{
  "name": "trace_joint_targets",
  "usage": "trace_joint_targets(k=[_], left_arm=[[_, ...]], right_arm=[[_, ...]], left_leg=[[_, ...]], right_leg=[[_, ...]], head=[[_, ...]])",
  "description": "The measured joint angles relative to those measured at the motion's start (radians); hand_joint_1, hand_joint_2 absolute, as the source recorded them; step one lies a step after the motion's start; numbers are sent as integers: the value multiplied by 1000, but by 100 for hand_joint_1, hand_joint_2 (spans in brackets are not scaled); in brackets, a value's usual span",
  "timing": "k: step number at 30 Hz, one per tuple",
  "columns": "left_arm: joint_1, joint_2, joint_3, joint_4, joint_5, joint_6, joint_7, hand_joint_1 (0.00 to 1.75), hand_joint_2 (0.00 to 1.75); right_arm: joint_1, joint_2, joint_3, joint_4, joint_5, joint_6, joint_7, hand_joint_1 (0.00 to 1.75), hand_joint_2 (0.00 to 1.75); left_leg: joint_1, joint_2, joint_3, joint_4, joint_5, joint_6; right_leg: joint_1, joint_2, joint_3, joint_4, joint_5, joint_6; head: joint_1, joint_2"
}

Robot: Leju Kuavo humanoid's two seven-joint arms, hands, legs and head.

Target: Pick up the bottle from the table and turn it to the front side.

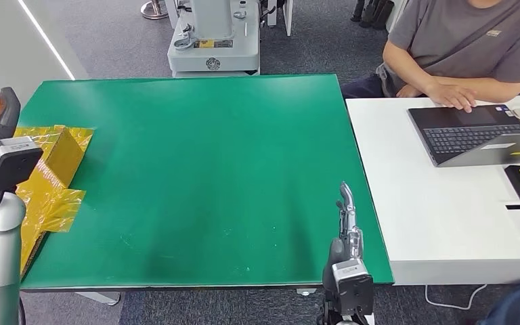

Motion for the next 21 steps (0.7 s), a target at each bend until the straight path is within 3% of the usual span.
trace_joint_targets(k=[5,10,16,21], left_arm=[[-22,44,1,34,-132,-7,74,175,175],[-107,114,-15,190,-312,-50,120,175,175],[-168,172,-89,450,-348,-62,64,175,175],[-163,175,-157,651,-390,-67,6,175,175]], right_arm=[[2,1,-3,0,-11,10,4,0,0],[4,1,-7,-3,-28,35,7,0,0],[-4,1,-13,-3,-39,64,19,0,0],[-7,1,-14,-3,-41,76,20,0,0]], left_leg=[[0,2,0,0,0,0],[0,2,0,0,1,-2],[0,5,0,-1,2,-2],[0,4,-1,-1,2,-2]], right_leg=[[0,2,-1,0,0,-1],[0,2,-2,1,1,-1],[0,5,-3,2,2,-3],[0,5,-4,1,2,-3]], head=[[0,0],[0,0],[0,0],[0,0]])
